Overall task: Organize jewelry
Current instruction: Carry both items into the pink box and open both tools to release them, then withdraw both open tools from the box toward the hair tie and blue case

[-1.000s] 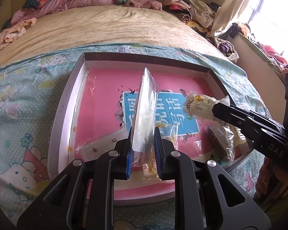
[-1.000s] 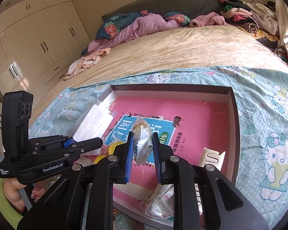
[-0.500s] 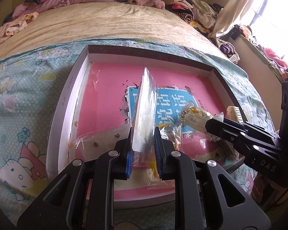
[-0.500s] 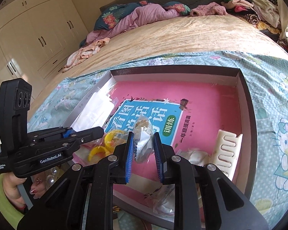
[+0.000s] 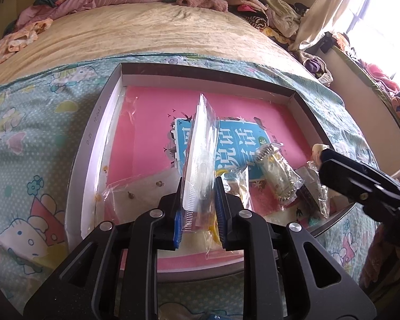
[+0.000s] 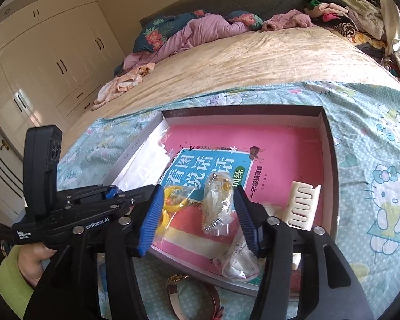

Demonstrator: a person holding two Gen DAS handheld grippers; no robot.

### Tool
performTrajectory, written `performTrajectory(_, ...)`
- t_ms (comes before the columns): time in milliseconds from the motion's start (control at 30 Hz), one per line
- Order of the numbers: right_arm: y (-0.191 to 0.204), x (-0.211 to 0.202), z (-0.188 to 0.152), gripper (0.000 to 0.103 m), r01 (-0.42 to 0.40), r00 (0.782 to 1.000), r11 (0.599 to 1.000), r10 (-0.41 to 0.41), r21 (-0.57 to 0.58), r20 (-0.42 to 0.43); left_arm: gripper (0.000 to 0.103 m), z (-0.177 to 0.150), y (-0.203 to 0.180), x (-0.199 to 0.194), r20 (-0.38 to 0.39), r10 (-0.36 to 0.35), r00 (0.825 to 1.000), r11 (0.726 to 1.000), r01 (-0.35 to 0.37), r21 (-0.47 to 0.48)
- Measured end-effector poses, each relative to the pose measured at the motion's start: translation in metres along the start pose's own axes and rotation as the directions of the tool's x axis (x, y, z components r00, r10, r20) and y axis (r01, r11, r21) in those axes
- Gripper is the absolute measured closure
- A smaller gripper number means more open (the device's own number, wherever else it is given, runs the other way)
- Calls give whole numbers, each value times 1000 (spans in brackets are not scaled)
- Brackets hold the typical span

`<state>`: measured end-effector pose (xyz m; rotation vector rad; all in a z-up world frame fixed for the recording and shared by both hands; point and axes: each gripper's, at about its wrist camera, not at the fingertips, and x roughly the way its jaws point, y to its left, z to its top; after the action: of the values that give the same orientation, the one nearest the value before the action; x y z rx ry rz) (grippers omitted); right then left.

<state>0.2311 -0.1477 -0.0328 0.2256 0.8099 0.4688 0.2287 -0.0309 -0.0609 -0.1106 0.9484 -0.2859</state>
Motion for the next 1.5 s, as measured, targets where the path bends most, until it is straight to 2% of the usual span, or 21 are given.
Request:
performTrajectory(67, -1, -6, -1, 41, 1, 1000, 1000, -1, 9, 10, 73, 0, 1, 0, -3, -6, 1000, 1000, 6, -5)
performTrajectory(200, -2, -15, 0, 36, 3, 1000, 1000, -4, 22, 22, 67, 0, 0, -7, 7, 3, 1000, 1000, -3, 0)
performTrajectory(267, -1, -19, 1, 35, 4, 999, 1000, -4, 25, 33, 53, 0, 2, -12, 18, 5, 1000, 1000, -5, -9)
performTrajectory(400, 2, -29, 4, 32, 0, 999, 1000, -1, 20, 50, 46, 1, 2, -25, 43, 14, 999, 1000, -13, -11)
performTrajectory(467, 4, -33, 4, 30, 2, 998, 1000, -3, 16, 61, 35, 1, 1, -34, 66, 21, 998, 1000, -20, -12)
performTrajectory(600, 9, -40, 3, 27, -4, 998, 1000, 3, 14, 69, 26, 2, 4, -50, 95, 24, 995, 999, -21, -30)
performTrajectory(667, 11, -43, 4, 26, -5, 997, 1000, 4, 9, 74, 18, 2, 4, -57, 112, 35, 993, 999, -32, -30)
performTrajectory(833, 16, -56, 4, 19, -1, 995, 1000, 1, 1, 101, 14, 2, 6, -77, 143, 46, 989, 998, -38, -57)
performTrajectory(1067, 24, -75, 11, 18, 1, 990, 1000, 0, -11, 138, 11, 2, 6, -104, 190, 63, 980, 996, -48, -80)
performTrajectory(1167, 31, -85, 13, 11, 3, 986, 999, 3, -35, 168, 10, -3, 8, -116, 212, 73, 975, 995, -56, -87)
performTrajectory(1500, 53, -107, 11, 11, -14, 979, 996, 31, -86, 200, 10, -13, 15, -155, 266, 108, 958, 990, -81, -113)
